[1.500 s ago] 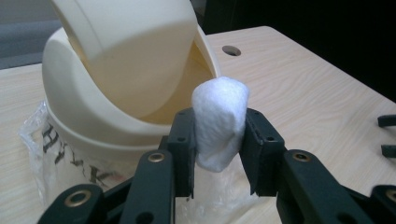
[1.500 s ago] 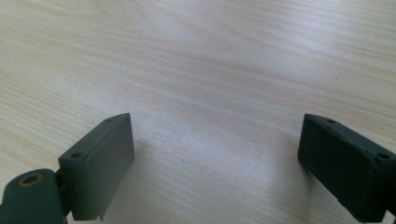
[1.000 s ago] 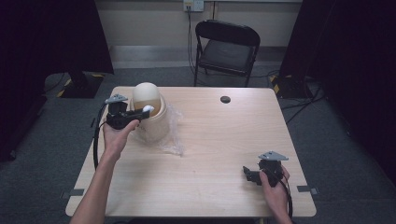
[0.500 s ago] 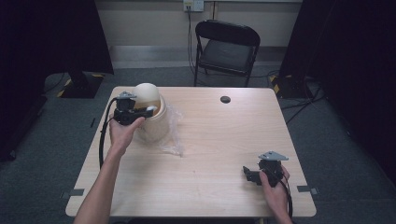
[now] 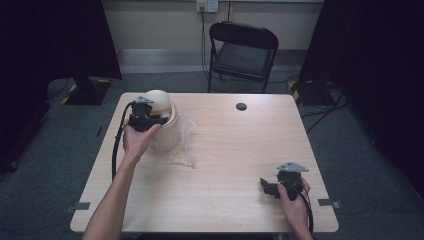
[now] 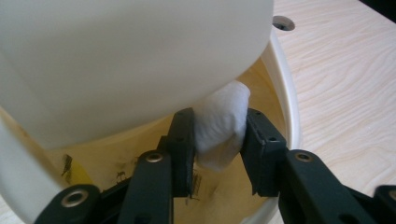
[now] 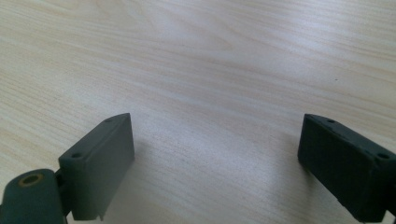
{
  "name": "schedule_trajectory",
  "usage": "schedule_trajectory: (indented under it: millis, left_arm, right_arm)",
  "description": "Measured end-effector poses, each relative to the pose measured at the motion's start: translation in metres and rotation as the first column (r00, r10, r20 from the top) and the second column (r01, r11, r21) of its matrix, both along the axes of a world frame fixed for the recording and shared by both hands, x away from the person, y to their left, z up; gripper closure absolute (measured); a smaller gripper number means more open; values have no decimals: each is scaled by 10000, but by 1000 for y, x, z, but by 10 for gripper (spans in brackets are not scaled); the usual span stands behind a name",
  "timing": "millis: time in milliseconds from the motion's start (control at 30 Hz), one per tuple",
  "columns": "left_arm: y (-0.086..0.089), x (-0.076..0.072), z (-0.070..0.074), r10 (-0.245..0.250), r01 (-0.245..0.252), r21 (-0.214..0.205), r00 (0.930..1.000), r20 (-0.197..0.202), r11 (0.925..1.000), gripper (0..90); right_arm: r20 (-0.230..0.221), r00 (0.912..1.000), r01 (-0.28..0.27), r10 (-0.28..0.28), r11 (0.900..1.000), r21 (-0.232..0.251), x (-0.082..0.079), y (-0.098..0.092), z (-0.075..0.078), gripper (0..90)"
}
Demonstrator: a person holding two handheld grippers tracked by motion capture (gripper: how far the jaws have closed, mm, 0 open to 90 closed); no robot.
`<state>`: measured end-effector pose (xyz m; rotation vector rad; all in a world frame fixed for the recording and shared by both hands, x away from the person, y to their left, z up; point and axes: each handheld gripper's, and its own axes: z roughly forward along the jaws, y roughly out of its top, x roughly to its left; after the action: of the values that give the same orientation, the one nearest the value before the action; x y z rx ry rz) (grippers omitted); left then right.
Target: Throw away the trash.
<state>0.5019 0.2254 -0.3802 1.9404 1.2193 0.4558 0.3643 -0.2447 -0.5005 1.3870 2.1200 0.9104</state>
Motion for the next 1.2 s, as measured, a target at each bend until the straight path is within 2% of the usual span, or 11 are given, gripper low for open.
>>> schedule_trajectory:
  millis: [167,267,567,733,800,900,967,1200]
  left_arm:
    - [1,0,0,0,0,-72,10000,35,10000,644]
    - [1,-1,2,54,-52,-119,9999,135,9999,577]
    - [4,-3,3,101,-99,-196,9999,106,9998,566]
    - [8,-7,5,-72,86,-467,9995,300,9989,574]
    - [10,-10,5,-23,46,-664,9994,347,9978,574]
    - [12,-13,5,19,10,-649,9989,460,9979,574]
    - [13,-15,5,70,-30,-825,9988,480,9966,574]
    - [17,-23,8,-138,203,-1010,9978,645,9947,497]
  right_arm:
    - [0,10000,-1,1,10000,0,0,0,0,99]
    - [0,10000,0,0,10000,2,0,0,0,99]
    - [0,10000,0,0,10000,0,0,0,0,99]
    - [-1,10000,1,-1,10000,2,0,0,0,99]
    - [-1,10000,1,-1,10000,-1,0,0,0,99]
    - [-1,10000,-1,1,10000,0,0,0,0,99]
    - [0,10000,0,0,10000,1,0,0,0,99]
    - [-1,10000,4,-4,10000,1,0,0,0,99]
